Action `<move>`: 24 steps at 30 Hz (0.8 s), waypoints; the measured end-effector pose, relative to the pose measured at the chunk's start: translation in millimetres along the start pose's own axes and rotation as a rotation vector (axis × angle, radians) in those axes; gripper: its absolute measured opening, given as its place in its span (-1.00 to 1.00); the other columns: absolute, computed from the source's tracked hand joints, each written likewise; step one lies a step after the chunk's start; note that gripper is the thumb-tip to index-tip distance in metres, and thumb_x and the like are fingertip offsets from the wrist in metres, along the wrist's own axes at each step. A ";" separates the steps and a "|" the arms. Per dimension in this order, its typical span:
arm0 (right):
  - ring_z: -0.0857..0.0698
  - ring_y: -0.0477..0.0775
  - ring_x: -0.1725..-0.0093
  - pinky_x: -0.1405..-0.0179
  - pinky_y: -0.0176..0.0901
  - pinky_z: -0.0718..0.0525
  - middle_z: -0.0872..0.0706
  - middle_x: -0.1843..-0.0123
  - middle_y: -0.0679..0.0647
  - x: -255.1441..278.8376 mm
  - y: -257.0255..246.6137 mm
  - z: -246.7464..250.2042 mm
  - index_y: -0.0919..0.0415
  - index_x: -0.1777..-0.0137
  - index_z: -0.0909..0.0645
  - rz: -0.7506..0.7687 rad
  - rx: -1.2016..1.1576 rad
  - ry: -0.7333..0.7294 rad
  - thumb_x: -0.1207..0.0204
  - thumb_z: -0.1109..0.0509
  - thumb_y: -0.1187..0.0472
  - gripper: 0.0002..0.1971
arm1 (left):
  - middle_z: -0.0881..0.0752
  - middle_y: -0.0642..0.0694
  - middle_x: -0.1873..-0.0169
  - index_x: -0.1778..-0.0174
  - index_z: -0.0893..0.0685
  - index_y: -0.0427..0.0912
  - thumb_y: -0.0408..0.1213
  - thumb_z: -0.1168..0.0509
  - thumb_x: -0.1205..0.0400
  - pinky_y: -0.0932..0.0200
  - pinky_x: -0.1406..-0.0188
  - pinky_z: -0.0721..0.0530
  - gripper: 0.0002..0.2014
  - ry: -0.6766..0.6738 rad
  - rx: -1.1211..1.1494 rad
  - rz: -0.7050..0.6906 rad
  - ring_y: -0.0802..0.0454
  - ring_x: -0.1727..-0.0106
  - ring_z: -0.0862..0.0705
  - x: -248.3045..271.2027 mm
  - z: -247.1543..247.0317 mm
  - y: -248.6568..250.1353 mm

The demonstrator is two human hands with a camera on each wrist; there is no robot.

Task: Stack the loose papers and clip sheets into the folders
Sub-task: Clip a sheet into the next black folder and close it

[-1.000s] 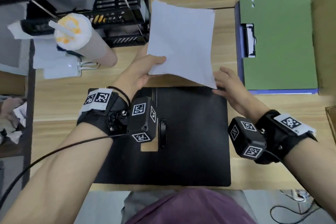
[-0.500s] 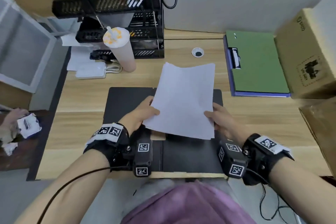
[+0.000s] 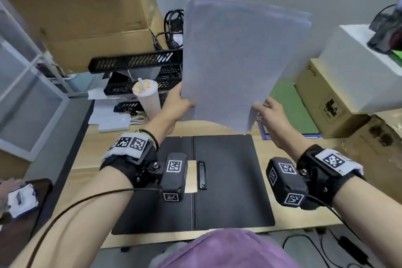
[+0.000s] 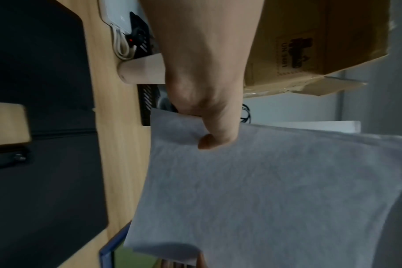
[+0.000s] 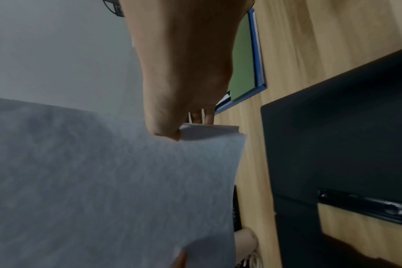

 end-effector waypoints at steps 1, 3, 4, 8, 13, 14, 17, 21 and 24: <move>-0.65 -0.32 0.38 0.37 -0.51 -0.58 -0.69 0.12 -0.03 3.4 10.3 1.2 0.08 0.03 -0.59 -0.026 0.022 -0.011 -0.61 -0.22 0.44 -0.76 | -0.72 0.14 0.03 -0.22 -0.57 -0.09 -0.69 -0.26 -0.47 0.51 0.13 -0.66 -0.50 -0.006 0.000 0.028 0.32 0.03 -0.68 3.6 -2.7 -10.1; -0.59 -0.38 0.40 0.49 -0.61 -0.46 -0.68 0.09 -0.08 11.1 36.7 4.9 0.08 -0.07 -0.59 -0.081 0.087 -0.021 -0.63 -0.23 0.40 -0.78 | -0.71 0.13 0.01 -0.25 -0.54 -0.08 -0.63 -0.29 -0.52 0.53 0.22 -0.61 -0.54 -0.021 -0.022 0.108 0.30 0.00 -0.66 12.6 -7.6 -39.2; -0.60 -0.39 0.28 0.42 -0.60 -0.47 -0.68 0.03 -0.10 15.6 49.8 6.3 0.08 -0.14 -0.59 -0.102 0.113 -0.028 -0.64 -0.23 0.38 -0.78 | -0.72 0.06 -0.04 -0.26 -0.54 -0.09 -0.60 -0.28 -0.54 0.47 0.21 -0.60 -0.56 -0.033 -0.041 0.149 0.24 -0.03 -0.67 17.5 -10.0 -54.5; -0.62 -0.31 0.05 0.28 -0.63 -0.55 -0.69 -0.03 -0.17 23.8 72.0 5.0 0.13 -0.27 -0.58 -0.121 0.101 -0.018 -0.69 -0.17 0.35 -0.74 | -0.72 0.09 0.01 -0.18 -0.59 -0.09 -0.58 -0.19 -0.60 0.43 0.29 -0.60 -0.65 -0.045 -0.037 0.238 0.13 -0.01 -0.67 28.7 -19.4 -81.0; -0.57 -0.35 0.37 0.54 -0.59 -0.45 -0.64 0.16 -0.06 10.5 29.9 -1.2 0.18 0.00 -0.56 -0.049 0.095 0.057 -0.71 -0.17 0.25 -0.85 | -0.70 0.10 0.10 -0.15 -0.62 -0.11 -0.62 -0.15 -0.59 0.58 0.46 -0.55 -0.63 0.045 0.064 0.168 0.35 0.21 -0.62 10.4 -21.0 -36.7; -0.56 -0.36 0.47 0.58 -0.56 -0.44 -0.62 0.22 -0.04 7.0 18.7 -0.3 0.16 0.06 -0.55 -0.027 0.085 0.073 -0.70 -0.17 0.25 -0.84 | -0.71 0.10 0.10 -0.15 -0.63 -0.14 -0.60 -0.15 -0.58 0.57 0.44 -0.56 -0.64 0.050 0.081 0.154 0.34 0.22 -0.63 6.1 -20.2 -27.4; -0.69 -0.23 0.18 0.26 -0.42 -0.61 -0.74 0.01 -0.03 -2.1 3.2 5.4 0.17 -0.13 -0.62 0.009 0.022 0.088 -0.65 -0.22 0.26 -0.83 | -0.74 0.11 0.15 -0.07 -0.64 -0.14 -0.57 -0.16 -0.58 0.50 0.41 -0.60 -0.70 0.057 0.152 0.160 0.31 0.28 -0.69 0.8 -18.9 -19.8; -0.71 -0.27 0.09 0.16 -0.38 -0.61 -0.74 -0.03 -0.14 4.5 52.7 6.2 0.07 -0.19 -0.58 -0.125 0.084 -0.029 -0.59 -0.23 0.39 -0.72 | -0.79 0.00 0.01 -0.17 -0.67 -0.16 -0.50 -0.18 -0.59 0.32 0.19 -0.70 -0.70 0.000 0.132 0.314 0.10 0.06 -0.75 20.5 -24.9 -70.9; -0.70 -0.07 -0.24 -0.10 -0.20 -0.62 -0.74 -0.23 -0.11 18.4 104.2 5.9 0.11 -0.39 -0.54 -0.263 0.182 -0.211 -0.64 -0.27 0.30 -0.66 | -0.79 0.00 -0.09 -0.21 -0.69 -0.10 -0.43 -0.18 -0.62 0.31 0.14 -0.67 -0.68 -0.084 0.064 0.423 0.10 -0.03 -0.75 46.9 -33.7 -109.8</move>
Point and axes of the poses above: each hand's wrist, its own x-axis away from the middle knuckle, its own z-axis out of the back of the hand, y = z × x, the point moved 5 cm from there along -x, towards the middle knuckle
